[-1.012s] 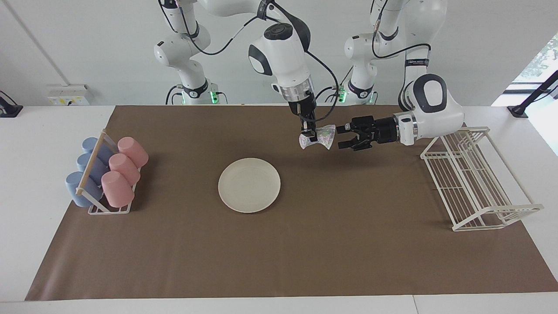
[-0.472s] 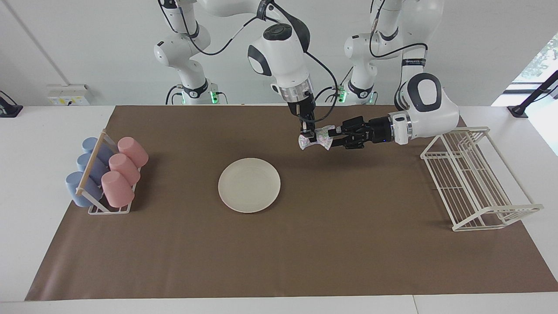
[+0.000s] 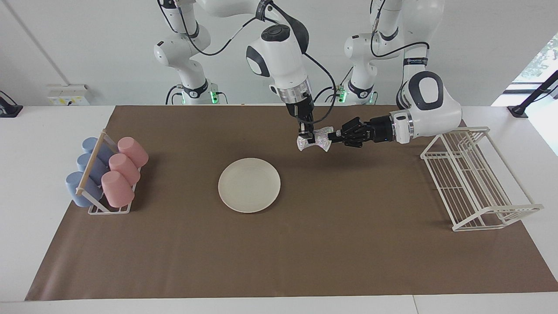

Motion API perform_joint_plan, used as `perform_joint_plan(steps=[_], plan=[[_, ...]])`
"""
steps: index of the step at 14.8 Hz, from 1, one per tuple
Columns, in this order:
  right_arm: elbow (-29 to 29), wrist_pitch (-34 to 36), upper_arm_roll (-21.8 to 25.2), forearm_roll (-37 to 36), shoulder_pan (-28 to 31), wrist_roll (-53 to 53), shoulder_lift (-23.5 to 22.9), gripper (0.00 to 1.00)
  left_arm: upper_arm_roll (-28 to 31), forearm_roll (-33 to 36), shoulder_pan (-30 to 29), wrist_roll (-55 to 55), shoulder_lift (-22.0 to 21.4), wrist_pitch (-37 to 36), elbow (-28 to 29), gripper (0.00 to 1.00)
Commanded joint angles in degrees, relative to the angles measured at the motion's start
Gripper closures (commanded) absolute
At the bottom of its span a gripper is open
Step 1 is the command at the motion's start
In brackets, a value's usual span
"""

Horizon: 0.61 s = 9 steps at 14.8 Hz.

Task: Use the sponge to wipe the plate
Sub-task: 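Grasp the sponge from the right gripper with the left gripper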

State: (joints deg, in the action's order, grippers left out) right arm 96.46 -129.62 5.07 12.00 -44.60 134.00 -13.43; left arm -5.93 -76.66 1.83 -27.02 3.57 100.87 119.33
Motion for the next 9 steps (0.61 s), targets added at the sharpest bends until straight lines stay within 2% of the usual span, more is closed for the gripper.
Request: perform_joint_plan(steps=[1,7,8,9], plan=[[-0.2,-0.5,-0.3,-0.9,0.6,0.5,-0.2,1.0,0.6,1.8,0.7,1.5,-0.3,-0.2,-0.4,1.0],[-0.2,0.1,-0.3,-0.9,0.7,0.3,-0.2,1.0,0.7,2.5,0.6,4.2,-0.5,-0.6,-0.6,1.0],[-0.2,0.3,-0.3,-0.9,1.0,0.2,-0.2,0.93,0.7,2.5,0.5,4.3,-0.6,-0.7,-0.5,1.0],[-0.2,1.0,-0.3,-1.0,1.0,0.2,0.0,0.71,0.7,2.5,0.5,4.6,-0.6,-0.7,-0.5,1.0]])
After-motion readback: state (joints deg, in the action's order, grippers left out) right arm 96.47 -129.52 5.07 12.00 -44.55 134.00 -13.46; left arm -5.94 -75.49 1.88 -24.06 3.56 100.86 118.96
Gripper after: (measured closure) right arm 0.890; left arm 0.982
